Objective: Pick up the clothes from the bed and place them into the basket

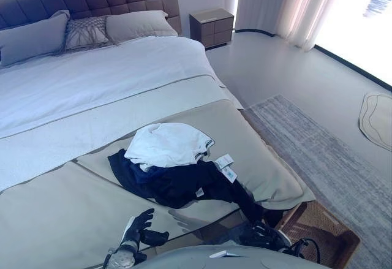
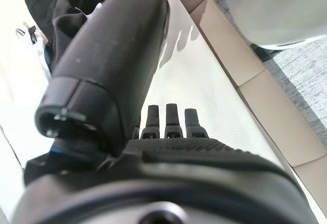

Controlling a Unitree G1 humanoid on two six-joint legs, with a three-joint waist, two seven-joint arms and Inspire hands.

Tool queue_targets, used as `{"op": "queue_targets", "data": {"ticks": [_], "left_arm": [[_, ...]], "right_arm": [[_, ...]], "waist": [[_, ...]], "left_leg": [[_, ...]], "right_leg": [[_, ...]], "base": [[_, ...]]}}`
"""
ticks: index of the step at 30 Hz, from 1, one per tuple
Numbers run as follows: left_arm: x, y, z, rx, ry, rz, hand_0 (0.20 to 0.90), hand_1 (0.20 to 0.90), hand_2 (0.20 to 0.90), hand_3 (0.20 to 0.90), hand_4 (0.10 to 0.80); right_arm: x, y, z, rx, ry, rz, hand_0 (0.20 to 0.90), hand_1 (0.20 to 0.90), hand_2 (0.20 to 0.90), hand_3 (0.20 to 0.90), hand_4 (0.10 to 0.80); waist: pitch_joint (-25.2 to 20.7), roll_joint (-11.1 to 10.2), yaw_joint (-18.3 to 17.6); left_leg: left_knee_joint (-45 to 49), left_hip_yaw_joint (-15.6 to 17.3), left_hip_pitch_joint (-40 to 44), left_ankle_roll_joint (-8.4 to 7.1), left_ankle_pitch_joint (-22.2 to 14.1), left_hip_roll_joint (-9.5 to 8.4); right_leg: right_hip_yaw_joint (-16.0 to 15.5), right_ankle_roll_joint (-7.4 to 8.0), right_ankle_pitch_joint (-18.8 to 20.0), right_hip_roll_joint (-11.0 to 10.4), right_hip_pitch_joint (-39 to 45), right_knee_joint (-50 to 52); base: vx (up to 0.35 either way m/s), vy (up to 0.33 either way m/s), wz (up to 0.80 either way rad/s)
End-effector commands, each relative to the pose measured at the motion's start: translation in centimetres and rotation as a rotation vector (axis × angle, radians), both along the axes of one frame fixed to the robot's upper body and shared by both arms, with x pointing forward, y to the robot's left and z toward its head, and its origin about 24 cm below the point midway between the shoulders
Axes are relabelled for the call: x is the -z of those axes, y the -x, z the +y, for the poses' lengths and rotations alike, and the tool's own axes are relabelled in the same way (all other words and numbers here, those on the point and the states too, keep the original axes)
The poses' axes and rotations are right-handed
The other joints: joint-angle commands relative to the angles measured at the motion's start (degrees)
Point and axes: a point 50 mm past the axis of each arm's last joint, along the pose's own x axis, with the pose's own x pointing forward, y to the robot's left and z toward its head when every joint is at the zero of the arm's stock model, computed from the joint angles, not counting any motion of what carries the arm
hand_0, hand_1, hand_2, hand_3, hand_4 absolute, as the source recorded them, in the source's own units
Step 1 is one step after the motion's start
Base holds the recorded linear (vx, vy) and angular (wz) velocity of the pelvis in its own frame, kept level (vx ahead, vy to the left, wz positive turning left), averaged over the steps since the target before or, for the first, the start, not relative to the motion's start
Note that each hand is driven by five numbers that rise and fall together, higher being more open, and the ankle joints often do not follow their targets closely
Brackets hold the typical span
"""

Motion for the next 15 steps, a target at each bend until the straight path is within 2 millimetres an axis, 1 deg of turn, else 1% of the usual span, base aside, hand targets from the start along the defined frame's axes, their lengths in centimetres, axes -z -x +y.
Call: {"op": "queue_targets", "data": {"ticks": [1,2,3,4,7,8,9,10,15], "left_arm": [[-1.4,-4.3,0.2,-0.011,-0.012,-0.151,0.900,0.900,0.900,0.900,0.800],[-1.5,-4.3,0.4,-0.020,-0.018,-0.157,0.900,0.900,0.900,0.900,0.800],[-1.5,-4.3,0.5,-0.026,-0.019,-0.159,0.900,0.900,0.900,0.900,0.800],[-1.6,-4.4,0.6,-0.043,-0.021,-0.167,0.900,0.900,0.900,0.900,0.800],[-2.1,-5.0,1.3,-0.083,-0.049,-0.205,0.900,0.900,0.900,0.900,0.800],[-2.3,-5.1,1.5,-0.099,-0.055,-0.222,0.900,0.900,0.900,0.900,0.800],[-2.7,-5.6,1.9,-0.117,-0.052,-0.251,0.900,0.900,0.900,0.900,0.800],[-3.0,-6.0,2.0,-0.127,-0.045,-0.270,0.900,0.900,0.900,0.900,0.800],[-4.3,-7.7,2.0,-0.125,-0.020,-0.360,0.900,0.900,0.900,0.900,0.800]], "right_arm": [[-2.2,-6.3,-0.5,-0.059,0.096,-0.239,0.900,0.900,0.900,0.900,0.800],[-2.7,-7.1,-0.5,-0.080,0.128,-0.277,0.900,0.900,0.900,0.900,0.800],[-2.8,-7.2,-0.5,-0.084,0.135,-0.286,0.900,0.900,0.900,0.900,0.800],[-3.2,-7.9,-0.5,-0.098,0.158,-0.318,0.900,0.900,0.900,0.900,0.800],[-5.1,-10.7,-0.6,-0.125,0.241,-0.450,0.900,0.900,0.900,0.900,0.800],[-5.9,-11.6,-0.6,-0.131,0.262,-0.496,0.900,0.900,0.900,0.900,0.800],[-7.5,-13.2,-0.6,-0.138,0.299,-0.580,0.900,0.900,0.900,0.900,0.800],[-8.4,-14.1,-0.8,-0.137,0.337,-0.626,0.900,0.900,0.900,0.900,0.800],[-11.6,-16.7,-1.8,-0.144,0.455,-0.746,0.900,0.900,0.900,0.900,0.800]], "waist": [[1.12,-1.08,1.78],[1.06,-1.17,1.95],[1.06,-1.20,1.98],[1.03,-1.29,2.15],[0.90,-1.76,2.73],[0.92,-1.85,2.84],[0.99,-1.97,3.02],[1.00,-2.00,3.13],[0.94,-1.87,3.79]], "left_leg": [[1.04,-0.27,2.56,1.55,-8.53,-2.41],[0.97,-0.38,2.62,1.51,-8.49,-2.42],[0.96,-0.41,2.64,1.51,-8.48,-2.42],[0.93,-0.50,2.67,1.47,-8.49,-2.41],[1.03,-0.56,2.59,1.31,-8.50,-2.23],[1.04,-0.57,2.50,1.24,-8.46,-2.16],[0.99,-0.58,2.39,1.16,-8.36,-2.05],[0.98,-0.59,2.27,1.13,-8.35,-2.01],[0.75,-0.85,2.09,1.14,-8.41,-1.99]], "right_leg": [[0.48,2.63,0.55,-1.72,-1.98,1.54],[0.41,2.61,0.60,-1.68,-1.85,1.40],[0.38,2.61,0.61,-1.67,-1.80,1.36],[0.30,2.58,0.62,-1.65,-1.67,1.22],[0.02,2.47,0.65,-1.64,-1.48,1.03],[-0.04,2.45,0.68,-1.65,-1.52,1.01],[-0.10,2.41,0.74,-1.65,-1.61,0.97],[-0.11,2.36,0.69,-1.65,-1.69,0.99],[-0.40,2.26,0.51,-1.70,-1.86,1.00]], "base": [[0.000,0.000,0.00],[0.000,0.000,0.00],[0.000,0.000,0.00],[0.006,-0.012,0.03],[0.003,-0.007,0.01],[0.000,0.000,0.00],[0.000,0.000,0.00],[-0.006,-0.012,0.05],[-0.005,0.007,0.12]]}}
